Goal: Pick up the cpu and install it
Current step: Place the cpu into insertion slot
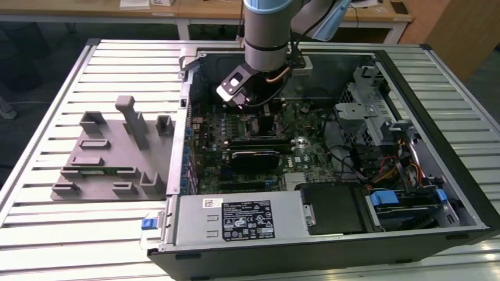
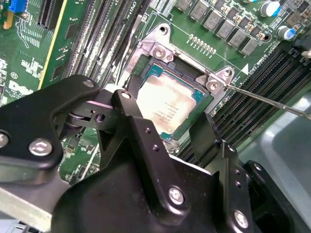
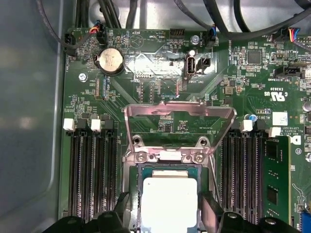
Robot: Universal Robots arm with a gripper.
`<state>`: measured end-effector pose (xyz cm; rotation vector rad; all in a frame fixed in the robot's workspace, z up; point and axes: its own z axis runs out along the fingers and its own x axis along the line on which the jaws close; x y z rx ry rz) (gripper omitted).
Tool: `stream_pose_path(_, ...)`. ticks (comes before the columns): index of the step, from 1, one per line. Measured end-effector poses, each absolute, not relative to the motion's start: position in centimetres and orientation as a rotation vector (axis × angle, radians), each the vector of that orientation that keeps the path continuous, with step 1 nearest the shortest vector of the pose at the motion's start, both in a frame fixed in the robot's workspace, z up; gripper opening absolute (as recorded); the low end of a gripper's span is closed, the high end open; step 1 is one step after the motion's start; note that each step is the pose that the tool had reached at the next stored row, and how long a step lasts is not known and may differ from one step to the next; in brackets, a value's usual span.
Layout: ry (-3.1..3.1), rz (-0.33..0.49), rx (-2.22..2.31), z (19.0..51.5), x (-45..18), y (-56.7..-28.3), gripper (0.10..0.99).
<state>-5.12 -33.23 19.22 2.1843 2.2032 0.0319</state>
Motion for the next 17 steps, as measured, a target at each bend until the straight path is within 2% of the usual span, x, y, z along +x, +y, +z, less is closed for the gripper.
stream_pose_path(2,2.203,0.031,2.184,19.22,-5.12,-33.23,0.663)
stream_pose_path(3,2.202,0.031,2.184,19.26,-5.12,-33.23,0.592)
stream_pose_path(17,2.146,0.030,2.240,19.28,-5.12,-33.22,0.592)
